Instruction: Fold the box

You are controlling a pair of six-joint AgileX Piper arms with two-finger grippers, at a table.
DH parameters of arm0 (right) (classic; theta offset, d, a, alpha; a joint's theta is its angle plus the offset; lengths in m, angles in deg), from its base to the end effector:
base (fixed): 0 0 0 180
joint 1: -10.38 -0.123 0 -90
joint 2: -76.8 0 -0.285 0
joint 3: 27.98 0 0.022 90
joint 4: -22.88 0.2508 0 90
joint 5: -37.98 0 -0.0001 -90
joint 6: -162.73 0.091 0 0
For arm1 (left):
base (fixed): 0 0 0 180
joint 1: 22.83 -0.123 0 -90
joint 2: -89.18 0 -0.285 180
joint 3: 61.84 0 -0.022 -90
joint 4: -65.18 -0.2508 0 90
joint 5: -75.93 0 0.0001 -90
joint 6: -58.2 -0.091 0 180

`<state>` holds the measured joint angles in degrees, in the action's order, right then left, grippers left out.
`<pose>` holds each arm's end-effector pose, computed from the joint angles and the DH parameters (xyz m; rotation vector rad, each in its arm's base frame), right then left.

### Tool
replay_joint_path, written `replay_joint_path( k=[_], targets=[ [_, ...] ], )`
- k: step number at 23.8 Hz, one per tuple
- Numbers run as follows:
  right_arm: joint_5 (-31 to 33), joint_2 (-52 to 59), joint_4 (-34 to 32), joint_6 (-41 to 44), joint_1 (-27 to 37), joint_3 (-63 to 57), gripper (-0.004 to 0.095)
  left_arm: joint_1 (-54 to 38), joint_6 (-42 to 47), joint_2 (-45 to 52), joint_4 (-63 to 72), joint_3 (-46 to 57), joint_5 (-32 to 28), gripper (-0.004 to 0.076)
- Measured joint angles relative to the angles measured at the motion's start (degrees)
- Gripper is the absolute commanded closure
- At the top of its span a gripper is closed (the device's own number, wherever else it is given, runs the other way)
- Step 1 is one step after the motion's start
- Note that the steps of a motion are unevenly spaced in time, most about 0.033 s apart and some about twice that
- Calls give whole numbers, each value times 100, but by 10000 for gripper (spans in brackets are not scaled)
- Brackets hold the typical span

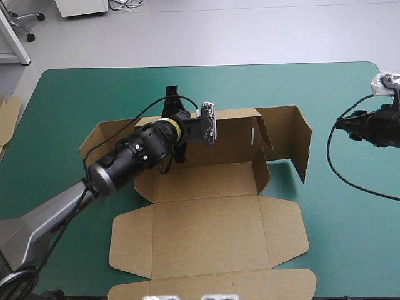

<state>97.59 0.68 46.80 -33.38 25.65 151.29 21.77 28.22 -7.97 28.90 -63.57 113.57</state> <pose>0.2321 -0.0304 0.4187 0.0616 2.2938 0.2502 0.2757 -0.2256 0.3525 1.6311 1.5167 0.5595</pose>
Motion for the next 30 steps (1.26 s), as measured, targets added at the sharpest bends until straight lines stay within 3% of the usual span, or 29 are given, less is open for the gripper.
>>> replay_joint_path(
  k=[5,11,15,18,30],
  targets=[
    [-639,-61,563,64,11,20,428,213,493,206,-601,474,-134,738],
    [-465,-718,970,-73,42,292,428,226,583,200,-716,509,-208,738],
    [-303,-1285,1135,-179,449,711,428,267,695,158,-1050,559,-519,738],
    [-16,-1749,1274,-360,839,1219,428,303,1562,-43,-1955,566,-1024,738],
    [831,-3290,2196,-453,854,2666,428,85,3905,-331,-4853,437,-1589,738]
  ],
)
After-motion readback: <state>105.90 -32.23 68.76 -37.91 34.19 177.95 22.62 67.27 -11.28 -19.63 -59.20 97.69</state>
